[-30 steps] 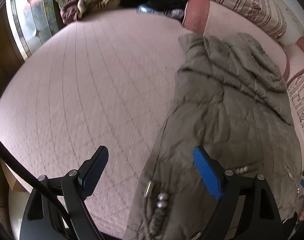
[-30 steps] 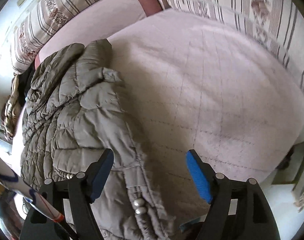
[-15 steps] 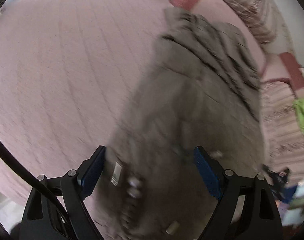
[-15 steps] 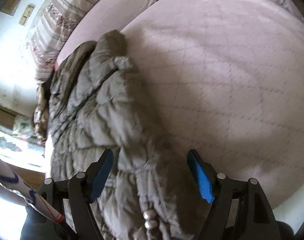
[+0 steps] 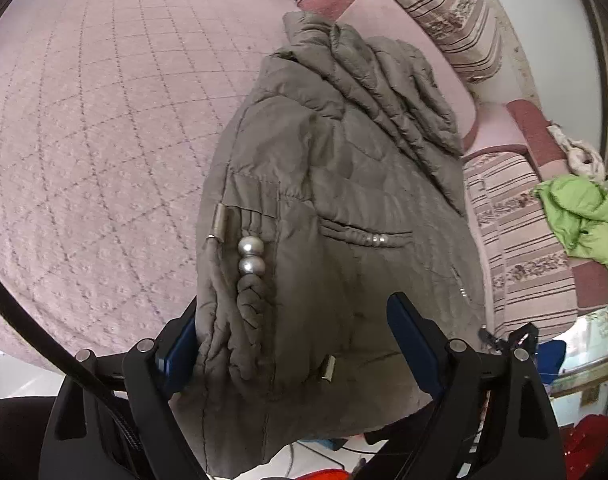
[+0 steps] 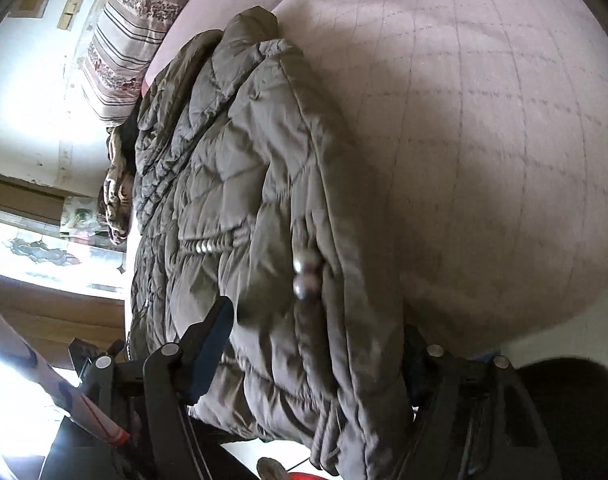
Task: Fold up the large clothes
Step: 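Move both grippers to the coat hem beside the beaded pocket, then close both grippers on the coat hem and lift it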
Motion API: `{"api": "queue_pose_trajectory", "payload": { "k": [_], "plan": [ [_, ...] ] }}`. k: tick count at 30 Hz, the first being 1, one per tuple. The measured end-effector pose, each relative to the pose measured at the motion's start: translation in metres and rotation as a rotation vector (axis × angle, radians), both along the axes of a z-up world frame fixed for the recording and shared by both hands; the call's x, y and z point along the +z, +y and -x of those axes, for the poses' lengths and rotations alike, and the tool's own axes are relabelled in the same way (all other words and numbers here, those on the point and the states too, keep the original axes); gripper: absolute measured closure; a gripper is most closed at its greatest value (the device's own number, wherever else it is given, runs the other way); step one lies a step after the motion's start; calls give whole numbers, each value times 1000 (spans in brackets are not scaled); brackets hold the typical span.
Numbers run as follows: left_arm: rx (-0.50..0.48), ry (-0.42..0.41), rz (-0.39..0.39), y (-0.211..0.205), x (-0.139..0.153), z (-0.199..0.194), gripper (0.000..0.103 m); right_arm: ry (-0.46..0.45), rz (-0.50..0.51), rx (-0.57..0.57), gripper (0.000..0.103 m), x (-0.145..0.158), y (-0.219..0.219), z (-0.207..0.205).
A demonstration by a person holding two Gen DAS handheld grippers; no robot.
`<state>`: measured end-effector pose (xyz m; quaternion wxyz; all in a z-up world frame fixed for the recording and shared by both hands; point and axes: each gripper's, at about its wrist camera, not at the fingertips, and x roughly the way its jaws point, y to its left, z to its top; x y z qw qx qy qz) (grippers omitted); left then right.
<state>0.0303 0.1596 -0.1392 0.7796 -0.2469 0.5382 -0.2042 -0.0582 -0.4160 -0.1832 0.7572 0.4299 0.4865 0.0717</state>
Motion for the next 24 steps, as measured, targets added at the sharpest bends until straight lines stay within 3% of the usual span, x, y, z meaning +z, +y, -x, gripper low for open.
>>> {"api": "queue_pose_trajectory", "payload": {
  "k": [8, 11, 18, 24],
  "plan": [
    [-78, -33, 41, -22, -2, 4, 22, -48, 12, 26, 31, 6, 18, 18],
    [-100, -15, 36, -27, -6, 7, 22, -76, -28, 68, 31, 7, 29, 21],
    [-40, 33, 49, -25, -17, 3, 22, -57, -99, 121, 35, -15, 62, 19],
    [-41, 6, -63, -43, -12, 11, 22, -92, -13, 148, 36, -6, 96, 3]
  ]
}}
